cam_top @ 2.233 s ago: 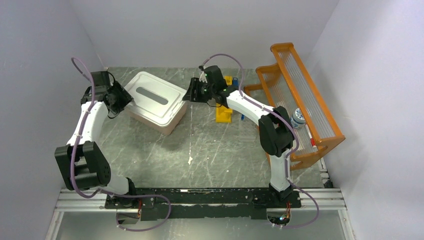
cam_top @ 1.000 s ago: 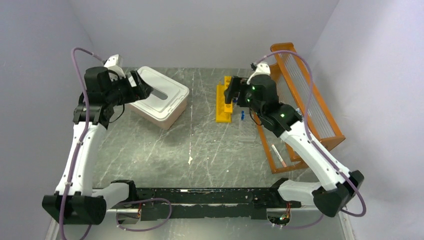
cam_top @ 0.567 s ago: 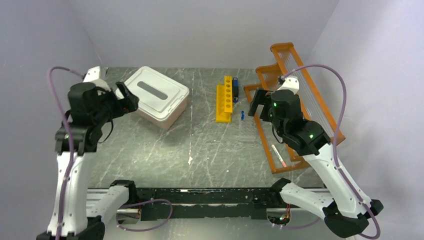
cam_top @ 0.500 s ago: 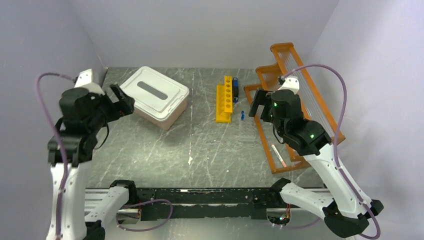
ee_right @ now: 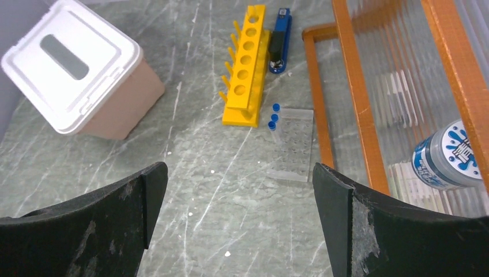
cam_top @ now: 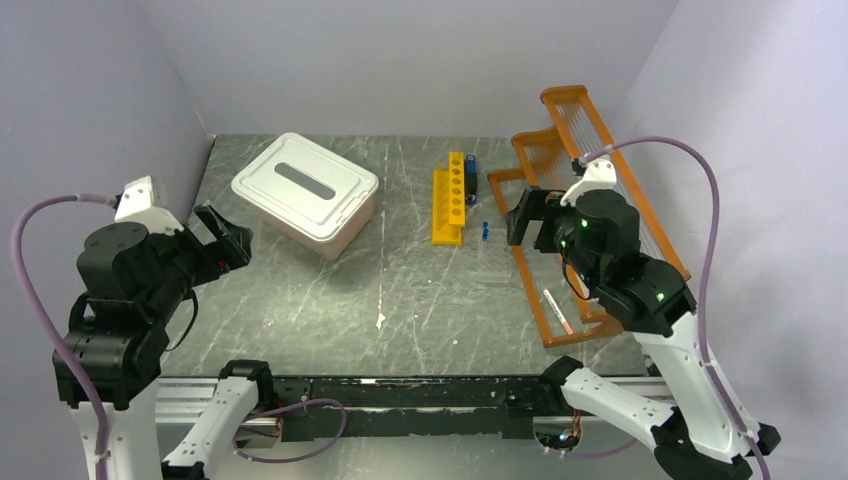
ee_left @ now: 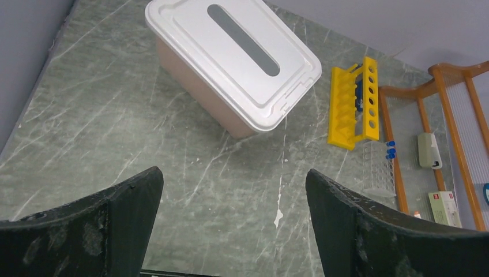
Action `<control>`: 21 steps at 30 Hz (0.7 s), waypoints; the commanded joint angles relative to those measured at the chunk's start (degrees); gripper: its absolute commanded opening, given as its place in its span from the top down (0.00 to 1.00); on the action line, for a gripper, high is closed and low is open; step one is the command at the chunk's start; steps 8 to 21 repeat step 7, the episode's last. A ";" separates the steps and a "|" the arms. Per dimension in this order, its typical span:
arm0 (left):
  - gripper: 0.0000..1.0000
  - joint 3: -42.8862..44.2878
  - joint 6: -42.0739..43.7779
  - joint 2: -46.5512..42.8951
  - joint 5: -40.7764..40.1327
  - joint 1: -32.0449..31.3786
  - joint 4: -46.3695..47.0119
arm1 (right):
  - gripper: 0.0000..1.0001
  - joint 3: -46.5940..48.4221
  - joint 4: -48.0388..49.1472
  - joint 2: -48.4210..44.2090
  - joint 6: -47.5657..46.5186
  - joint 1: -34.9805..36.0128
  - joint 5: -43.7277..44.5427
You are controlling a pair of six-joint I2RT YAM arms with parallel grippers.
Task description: Organize the chemistry lab equipment
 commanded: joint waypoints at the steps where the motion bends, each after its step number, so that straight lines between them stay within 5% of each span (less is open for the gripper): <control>1: 0.03 -0.27 -0.99 -1.09 0.12 -0.26 -3.60 | 0.00 0.95 0.20 -0.99 -2.30 -0.01 -1.29; 21: 0.03 -0.87 -1.31 -1.81 -0.15 -0.20 -3.99 | 0.00 0.67 -0.26 -2.33 -2.16 -0.08 -1.04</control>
